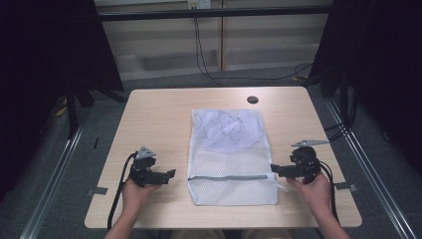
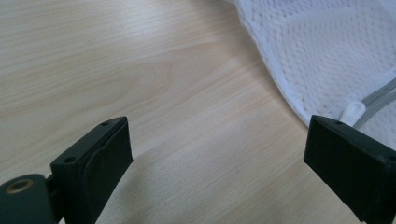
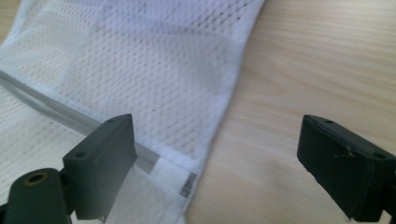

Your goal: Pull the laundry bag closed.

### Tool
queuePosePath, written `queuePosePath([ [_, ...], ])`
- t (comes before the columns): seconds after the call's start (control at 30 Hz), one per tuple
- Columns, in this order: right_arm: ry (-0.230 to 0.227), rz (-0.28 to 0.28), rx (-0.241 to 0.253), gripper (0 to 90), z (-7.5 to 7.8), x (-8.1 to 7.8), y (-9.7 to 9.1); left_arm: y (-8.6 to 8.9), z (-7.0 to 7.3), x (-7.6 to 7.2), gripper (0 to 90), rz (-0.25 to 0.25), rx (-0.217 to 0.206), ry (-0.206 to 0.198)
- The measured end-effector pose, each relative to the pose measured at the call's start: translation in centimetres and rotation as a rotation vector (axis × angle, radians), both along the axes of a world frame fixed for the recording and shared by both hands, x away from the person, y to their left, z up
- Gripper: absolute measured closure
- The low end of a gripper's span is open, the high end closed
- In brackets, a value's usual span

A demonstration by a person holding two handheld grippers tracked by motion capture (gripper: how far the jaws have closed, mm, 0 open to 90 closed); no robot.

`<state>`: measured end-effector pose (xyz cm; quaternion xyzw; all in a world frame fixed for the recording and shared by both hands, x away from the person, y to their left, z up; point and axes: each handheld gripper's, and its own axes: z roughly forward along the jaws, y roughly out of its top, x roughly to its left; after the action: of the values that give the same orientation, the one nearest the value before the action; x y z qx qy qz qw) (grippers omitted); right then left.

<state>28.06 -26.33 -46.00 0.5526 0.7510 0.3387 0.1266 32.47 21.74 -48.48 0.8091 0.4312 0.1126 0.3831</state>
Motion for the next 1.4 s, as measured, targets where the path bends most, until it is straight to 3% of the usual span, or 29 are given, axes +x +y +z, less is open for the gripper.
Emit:
queuePosePath([
  [0.27,0.026,0.035,0.001,13.3,0.9,0.4,2.5,0.5,0.4,0.0,6.9,-0.021,-0.006,0.034],
  [0.4,0.023,0.052,-0.022,14.0,1.1,0.5,3.7,0.6,0.4,-0.1,7.3,-0.042,-0.013,0.046],
  [0.83,0.062,0.091,-0.018,10.1,1.6,1.1,7.8,0.8,1.0,-0.3,7.8,-0.051,-0.035,0.045],
  [1.1,0.072,0.127,-0.019,10.9,1.7,1.6,10.0,1.1,1.2,-0.4,7.9,-0.050,-0.028,0.041],
  [1.4,0.078,0.170,-0.009,14.0,1.4,2.0,12.0,1.6,1.3,-0.4,8.1,-0.043,-0.054,0.049],
])
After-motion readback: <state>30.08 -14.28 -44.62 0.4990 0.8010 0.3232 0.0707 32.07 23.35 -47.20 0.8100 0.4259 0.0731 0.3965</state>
